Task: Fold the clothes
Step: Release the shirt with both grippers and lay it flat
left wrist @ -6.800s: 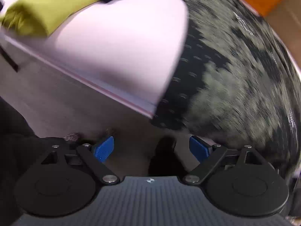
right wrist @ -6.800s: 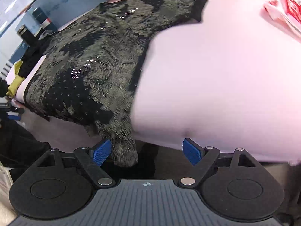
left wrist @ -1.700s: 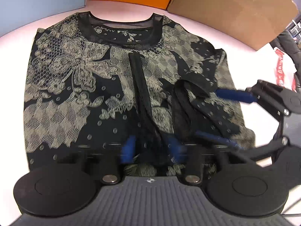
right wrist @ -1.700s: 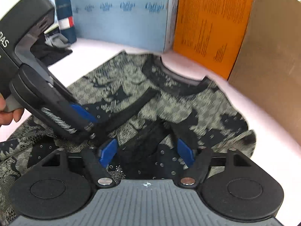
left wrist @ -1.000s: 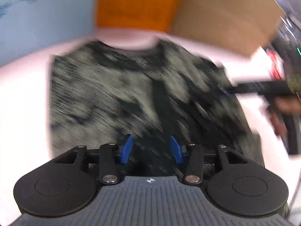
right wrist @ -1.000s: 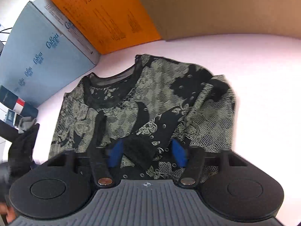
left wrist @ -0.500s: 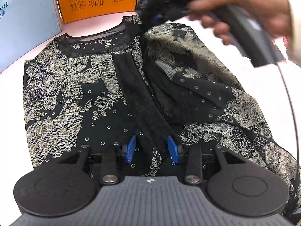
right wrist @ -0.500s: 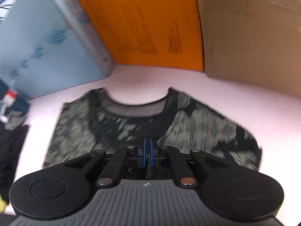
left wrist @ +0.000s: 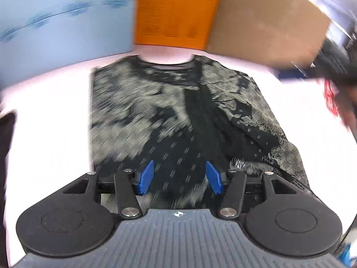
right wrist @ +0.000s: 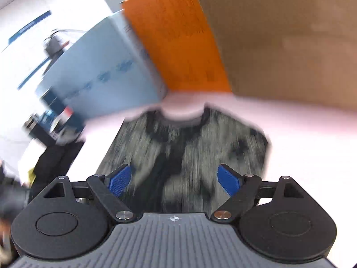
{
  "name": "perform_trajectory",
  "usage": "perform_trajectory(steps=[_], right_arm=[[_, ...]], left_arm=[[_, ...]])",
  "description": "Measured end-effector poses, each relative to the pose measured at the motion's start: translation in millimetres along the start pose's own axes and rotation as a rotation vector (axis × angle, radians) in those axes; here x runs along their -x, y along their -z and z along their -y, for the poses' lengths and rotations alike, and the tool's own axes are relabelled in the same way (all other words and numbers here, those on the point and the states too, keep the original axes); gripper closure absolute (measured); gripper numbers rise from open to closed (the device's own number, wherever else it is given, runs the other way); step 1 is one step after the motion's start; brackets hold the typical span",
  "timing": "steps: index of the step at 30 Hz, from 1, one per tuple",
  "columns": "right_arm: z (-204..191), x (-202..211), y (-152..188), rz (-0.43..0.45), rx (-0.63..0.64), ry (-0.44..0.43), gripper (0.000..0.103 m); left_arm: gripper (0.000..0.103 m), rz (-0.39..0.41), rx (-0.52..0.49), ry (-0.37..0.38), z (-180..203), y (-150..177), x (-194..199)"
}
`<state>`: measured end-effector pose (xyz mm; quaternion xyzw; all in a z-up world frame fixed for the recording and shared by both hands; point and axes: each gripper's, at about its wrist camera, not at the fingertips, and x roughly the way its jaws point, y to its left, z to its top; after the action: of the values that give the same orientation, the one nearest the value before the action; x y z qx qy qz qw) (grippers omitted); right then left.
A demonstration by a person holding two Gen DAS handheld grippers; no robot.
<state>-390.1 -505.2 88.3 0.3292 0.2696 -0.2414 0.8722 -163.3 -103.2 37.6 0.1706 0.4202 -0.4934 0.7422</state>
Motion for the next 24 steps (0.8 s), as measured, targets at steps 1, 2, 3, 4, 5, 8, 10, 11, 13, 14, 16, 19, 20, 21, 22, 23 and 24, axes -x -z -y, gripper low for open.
perform_trajectory(steps=[1,2,3,4,5,8,10,11,13,14,16,19,20,21,22,23,24], right_arm=[[0,20,23,0.004,0.014,0.014,0.019],[-3,39,45,0.002,0.043,0.040,0.019],[-12,54,68,-0.006,0.089,0.060,0.019],[-21,68,91,-0.014,0.136,0.081,0.019],[-30,82,114,-0.022,0.179,0.100,0.019],[-54,105,166,-0.063,0.224,0.141,0.019],[-66,116,190,-0.104,0.210,0.156,0.019],[-71,122,203,-0.124,0.203,0.163,0.019],[-82,128,220,-0.166,0.202,0.187,0.019],[-87,130,226,-0.186,0.206,0.204,0.015],[-93,138,237,-0.173,0.196,0.250,0.011],[-85,150,256,-0.115,0.140,0.268,0.009],[-81,154,264,-0.096,0.117,0.268,0.009],[-76,158,271,-0.076,0.095,0.268,0.008],[-72,162,278,-0.056,0.072,0.267,0.008],[-67,166,285,-0.036,0.050,0.267,0.008],[-63,169,292,-0.016,0.027,0.266,0.008]], left_arm=[[0.054,0.002,0.014,-0.019,-1,12,11],[0.054,0.002,0.019,-0.033,1,25,21],[0.054,0.001,0.023,-0.047,4,39,31],[0.054,-0.004,0.026,-0.061,8,52,39],[0.054,-0.010,0.029,-0.075,13,66,47],[0.054,-0.041,0.055,-0.107,27,109,65],[0.054,-0.077,0.091,-0.130,40,135,73],[0.054,-0.092,0.115,-0.136,45,146,77],[0.046,-0.114,0.165,-0.132,52,165,84],[0.038,-0.124,0.183,-0.134,55,173,86],[0.019,-0.100,0.198,-0.155,60,185,96],[0.013,-0.043,0.219,-0.180,55,201,111],[0.013,-0.026,0.234,-0.179,49,207,114],[0.012,-0.009,0.262,-0.171,40,215,117],[0.008,0.007,0.292,-0.163,31,224,120],[0.005,0.011,0.329,-0.155,21,232,122],[0.001,0.015,0.375,-0.140,8,241,121]])
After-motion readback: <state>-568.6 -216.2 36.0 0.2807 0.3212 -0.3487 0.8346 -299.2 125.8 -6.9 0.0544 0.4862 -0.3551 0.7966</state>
